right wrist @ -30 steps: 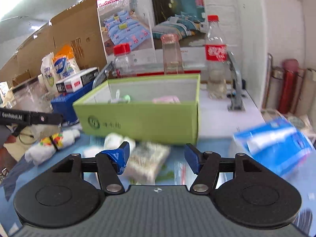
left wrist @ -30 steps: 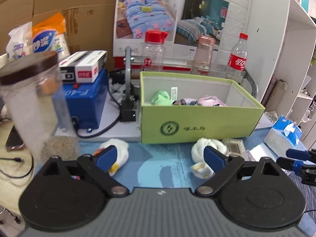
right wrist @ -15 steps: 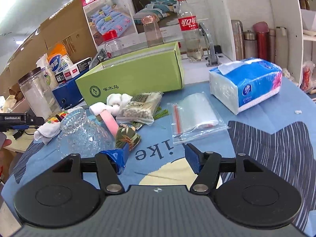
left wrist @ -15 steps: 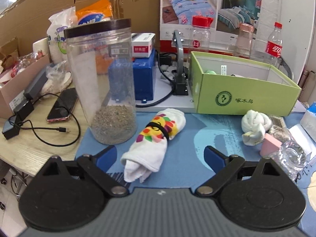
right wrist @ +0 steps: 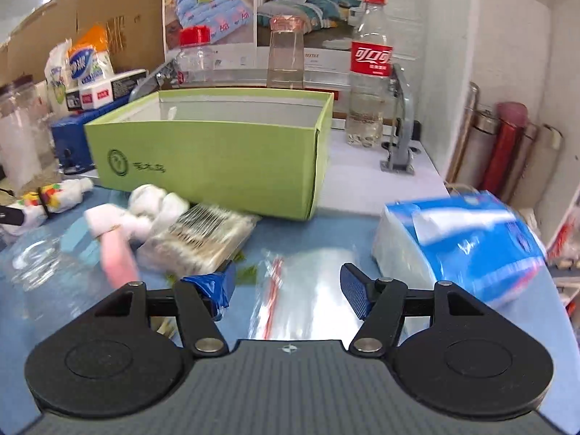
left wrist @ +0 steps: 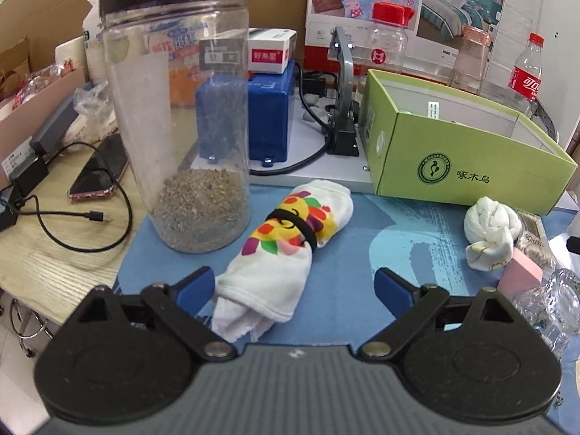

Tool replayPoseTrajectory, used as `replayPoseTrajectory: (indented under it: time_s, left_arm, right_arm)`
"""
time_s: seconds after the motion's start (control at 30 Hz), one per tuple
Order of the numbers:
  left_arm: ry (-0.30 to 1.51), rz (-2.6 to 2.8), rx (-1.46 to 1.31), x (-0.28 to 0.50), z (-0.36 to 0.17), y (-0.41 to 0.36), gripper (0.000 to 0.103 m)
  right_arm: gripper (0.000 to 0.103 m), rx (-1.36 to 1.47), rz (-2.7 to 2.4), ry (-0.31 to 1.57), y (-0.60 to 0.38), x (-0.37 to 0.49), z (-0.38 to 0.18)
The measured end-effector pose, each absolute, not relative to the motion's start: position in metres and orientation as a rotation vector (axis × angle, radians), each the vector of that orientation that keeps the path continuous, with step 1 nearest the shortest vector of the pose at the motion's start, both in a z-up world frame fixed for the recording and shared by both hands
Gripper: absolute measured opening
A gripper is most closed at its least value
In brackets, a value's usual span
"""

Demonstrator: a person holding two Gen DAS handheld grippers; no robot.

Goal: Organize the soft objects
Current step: 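Move left tool to the white face-print sock while right tool approaches the clear zip bag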

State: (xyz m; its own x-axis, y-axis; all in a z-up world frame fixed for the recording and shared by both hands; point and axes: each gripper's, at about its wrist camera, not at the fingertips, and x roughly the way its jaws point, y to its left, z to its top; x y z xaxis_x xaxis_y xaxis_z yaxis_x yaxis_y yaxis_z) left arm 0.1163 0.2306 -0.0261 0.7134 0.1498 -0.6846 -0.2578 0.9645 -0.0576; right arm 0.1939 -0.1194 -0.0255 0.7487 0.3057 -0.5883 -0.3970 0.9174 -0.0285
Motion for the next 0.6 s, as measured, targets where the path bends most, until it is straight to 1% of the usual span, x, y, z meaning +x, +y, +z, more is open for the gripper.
replayPoseTrajectory:
  time_s: [0.17,0.27,0.37,0.43,0.6]
  left_arm:
    - [0.745,0.252,-0.152,0.121,-0.027,0.237,0.094]
    - [0.756,0.257,-0.167,0.124,-0.028,0.24,0.094]
    - [0.761,0.242,-0.194,0.125,-0.029,0.241,0.094]
    - [0.758,0.234,-0.208,0.124,-0.029,0.241,0.094]
    - [0.744,0.224,-0.202,0.116,-0.024,0.237,0.094]
  right_arm:
    - [0.049,-0.259,0.378,0.669,-0.1,0.24,-0.041]
    - [0.05,-0.254,0.394,0.694,-0.096,0.254,-0.048]
    - [0.05,-0.277,0.402,0.71,-0.091,0.254,-0.05]
    - [0.053,-0.244,0.433,0.743,-0.092,0.25,-0.047]
    - [0.053,-0.17,0.489,0.793,-0.106,0.229,-0.046]
